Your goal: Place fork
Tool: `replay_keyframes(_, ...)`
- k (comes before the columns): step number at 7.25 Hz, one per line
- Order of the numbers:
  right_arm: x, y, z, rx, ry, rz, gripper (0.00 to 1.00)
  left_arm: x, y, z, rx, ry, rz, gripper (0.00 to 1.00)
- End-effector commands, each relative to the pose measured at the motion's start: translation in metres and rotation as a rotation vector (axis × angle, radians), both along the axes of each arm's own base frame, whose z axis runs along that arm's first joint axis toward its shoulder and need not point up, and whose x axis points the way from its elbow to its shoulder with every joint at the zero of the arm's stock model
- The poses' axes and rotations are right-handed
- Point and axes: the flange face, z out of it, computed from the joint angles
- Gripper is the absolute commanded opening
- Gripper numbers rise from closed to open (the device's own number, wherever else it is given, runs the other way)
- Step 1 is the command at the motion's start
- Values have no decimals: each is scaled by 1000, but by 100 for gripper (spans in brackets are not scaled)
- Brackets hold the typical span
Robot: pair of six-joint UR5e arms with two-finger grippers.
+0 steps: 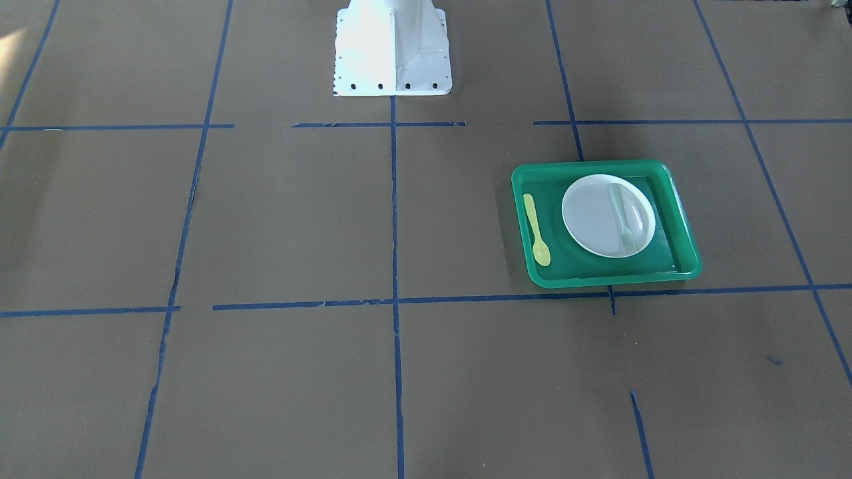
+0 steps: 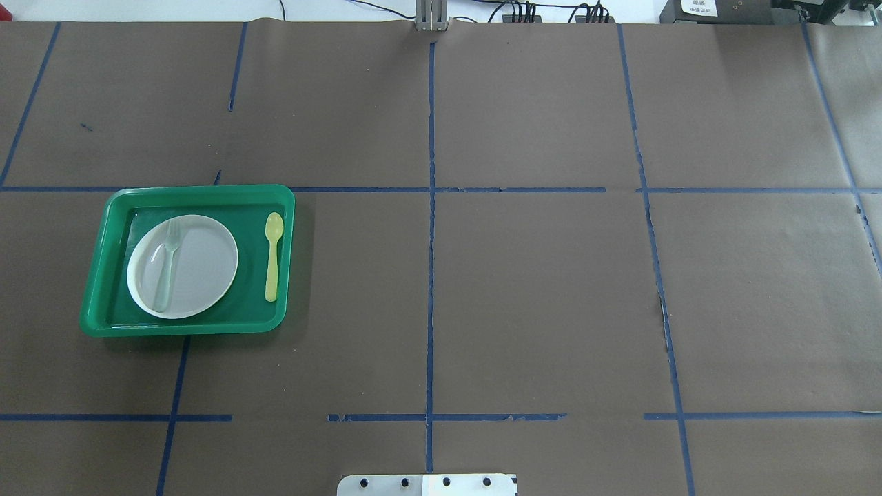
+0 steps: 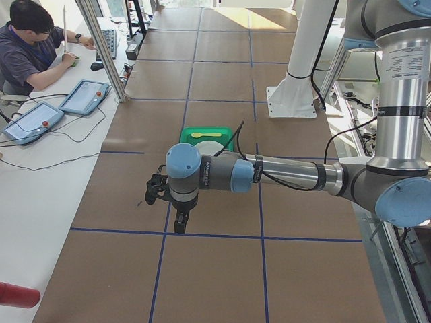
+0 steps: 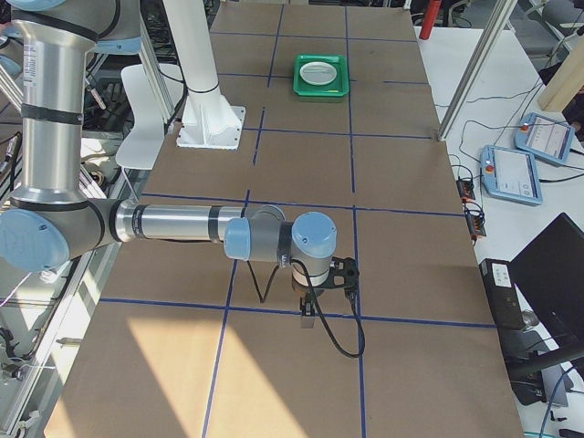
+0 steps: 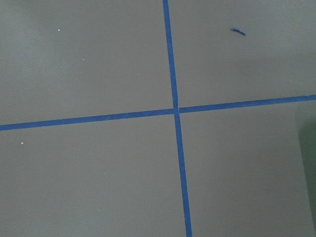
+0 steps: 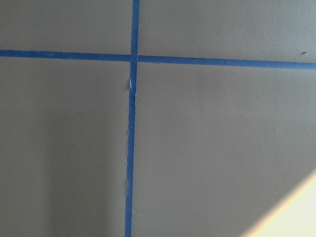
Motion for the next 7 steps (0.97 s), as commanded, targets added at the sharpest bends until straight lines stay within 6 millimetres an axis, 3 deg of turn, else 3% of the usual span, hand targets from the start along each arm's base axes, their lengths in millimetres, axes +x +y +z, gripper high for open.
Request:
replay_keyframes(1,0,0,-1,1,0,0,100,13,-4,-8,20,-5,29,100)
replay_keyframes(3,0,0,0,0,0,0,100,54,-19,-21,46,-2,105,100)
replay_keyframes(4,0,0,-1,1,0,0,100,85,-27,-40,80,4,138,100)
replay_keyframes(5,0,0,-1,1,0,0,100,118,-27,-60,19,25,82,100)
replay_keyframes(7,0,0,0,0,0,0,100,191,-26,-92,75,47,-27,100)
